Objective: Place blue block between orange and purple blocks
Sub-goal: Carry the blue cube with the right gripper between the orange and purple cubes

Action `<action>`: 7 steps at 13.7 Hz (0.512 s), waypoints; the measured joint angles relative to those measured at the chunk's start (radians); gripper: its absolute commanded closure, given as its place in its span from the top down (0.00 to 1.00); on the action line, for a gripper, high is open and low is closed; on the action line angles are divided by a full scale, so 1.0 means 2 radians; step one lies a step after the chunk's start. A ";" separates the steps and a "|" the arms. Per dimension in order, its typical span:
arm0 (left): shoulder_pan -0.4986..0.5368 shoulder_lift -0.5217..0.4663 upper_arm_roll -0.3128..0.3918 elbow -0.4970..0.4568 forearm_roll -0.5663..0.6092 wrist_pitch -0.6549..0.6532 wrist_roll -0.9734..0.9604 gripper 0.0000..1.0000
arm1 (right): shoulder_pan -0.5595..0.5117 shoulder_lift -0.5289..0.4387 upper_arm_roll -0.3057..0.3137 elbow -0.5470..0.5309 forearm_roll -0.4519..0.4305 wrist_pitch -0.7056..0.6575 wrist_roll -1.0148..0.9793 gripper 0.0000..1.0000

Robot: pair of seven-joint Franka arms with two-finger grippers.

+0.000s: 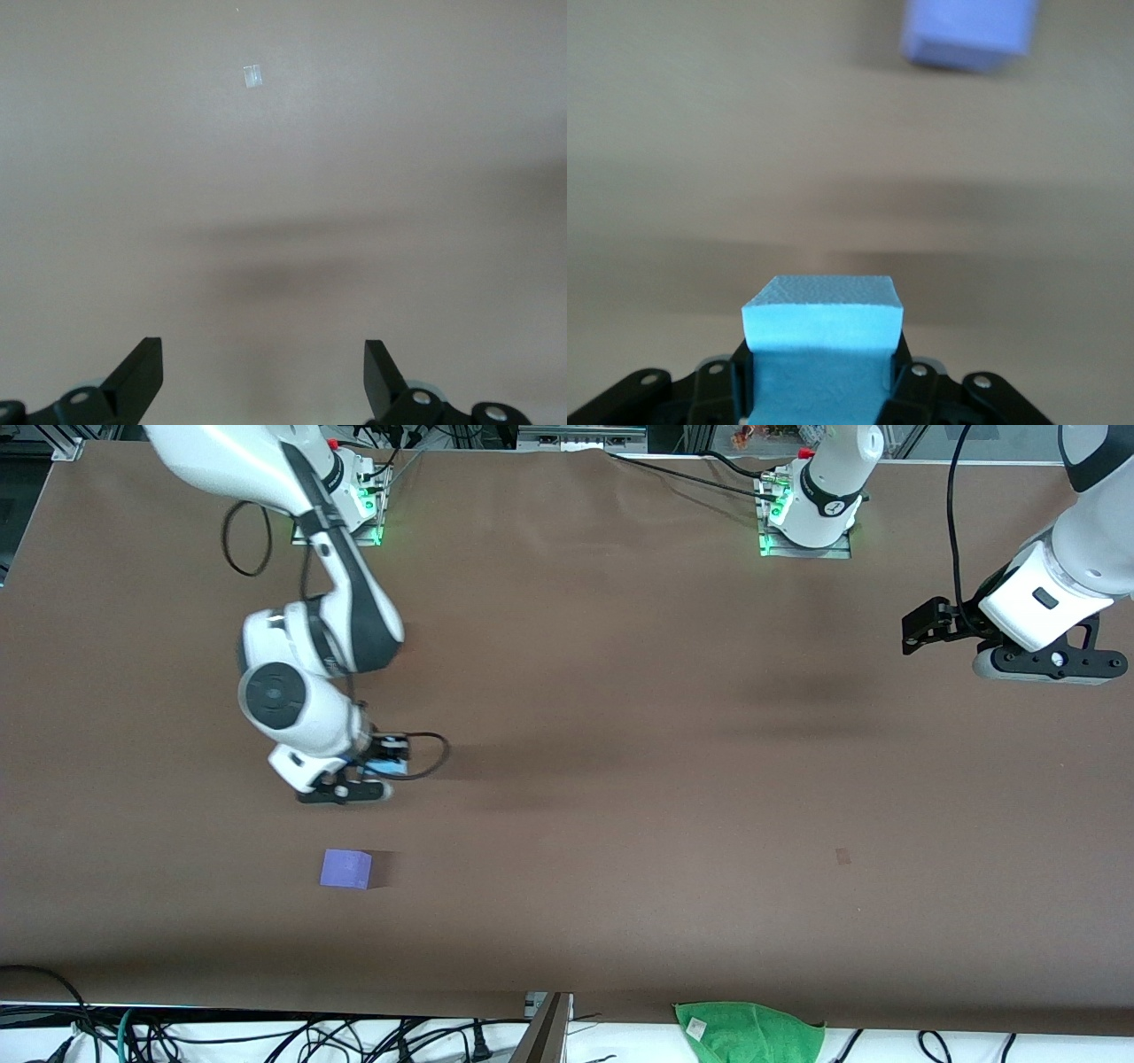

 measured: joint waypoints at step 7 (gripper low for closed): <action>-0.057 0.000 0.054 0.001 0.000 0.000 0.001 1.00 | -0.003 -0.042 -0.020 -0.168 0.000 0.150 -0.026 0.55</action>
